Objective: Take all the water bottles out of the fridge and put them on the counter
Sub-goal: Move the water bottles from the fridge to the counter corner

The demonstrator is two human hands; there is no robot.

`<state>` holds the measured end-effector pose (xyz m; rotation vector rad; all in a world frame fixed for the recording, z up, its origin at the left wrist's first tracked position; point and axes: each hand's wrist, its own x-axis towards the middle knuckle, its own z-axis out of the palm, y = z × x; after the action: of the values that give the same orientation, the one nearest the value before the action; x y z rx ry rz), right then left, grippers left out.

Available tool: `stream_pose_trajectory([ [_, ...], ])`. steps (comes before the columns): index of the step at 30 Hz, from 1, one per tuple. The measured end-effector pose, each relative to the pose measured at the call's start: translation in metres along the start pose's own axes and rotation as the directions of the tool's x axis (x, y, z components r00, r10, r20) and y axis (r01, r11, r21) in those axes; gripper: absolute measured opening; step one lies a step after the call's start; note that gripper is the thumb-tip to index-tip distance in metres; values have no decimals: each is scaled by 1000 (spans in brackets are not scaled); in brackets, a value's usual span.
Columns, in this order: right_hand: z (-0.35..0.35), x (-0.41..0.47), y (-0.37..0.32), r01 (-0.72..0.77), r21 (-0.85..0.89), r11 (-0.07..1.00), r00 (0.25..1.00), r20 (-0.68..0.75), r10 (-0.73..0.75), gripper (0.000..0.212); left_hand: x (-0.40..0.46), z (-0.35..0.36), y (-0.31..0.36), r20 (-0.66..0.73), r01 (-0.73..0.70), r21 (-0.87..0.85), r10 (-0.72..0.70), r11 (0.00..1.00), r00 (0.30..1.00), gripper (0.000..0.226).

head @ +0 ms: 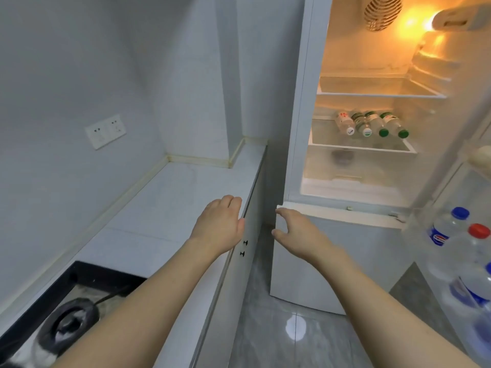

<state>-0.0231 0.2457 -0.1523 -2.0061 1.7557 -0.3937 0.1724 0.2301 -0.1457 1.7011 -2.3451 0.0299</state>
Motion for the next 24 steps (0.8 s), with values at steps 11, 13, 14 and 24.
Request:
stream_pose_trajectory([
  [11,-56,59,60,-117,14,993,984,-133,118,57,118,16,42,-4,-163,-68,163,984,987,43],
  [13,-67,75,82,-138,19,990,981,-136,139,57,146,25,59,0,-186,-78,187,979,982,43],
  [14,-73,83,92,-141,18,990,980,-137,142,58,160,28,66,-2,-194,-85,195,977,981,44],
  [24,-146,181,187,-192,14,981,956,-222,190,55,299,61,134,7,-252,-106,254,962,967,44],
])
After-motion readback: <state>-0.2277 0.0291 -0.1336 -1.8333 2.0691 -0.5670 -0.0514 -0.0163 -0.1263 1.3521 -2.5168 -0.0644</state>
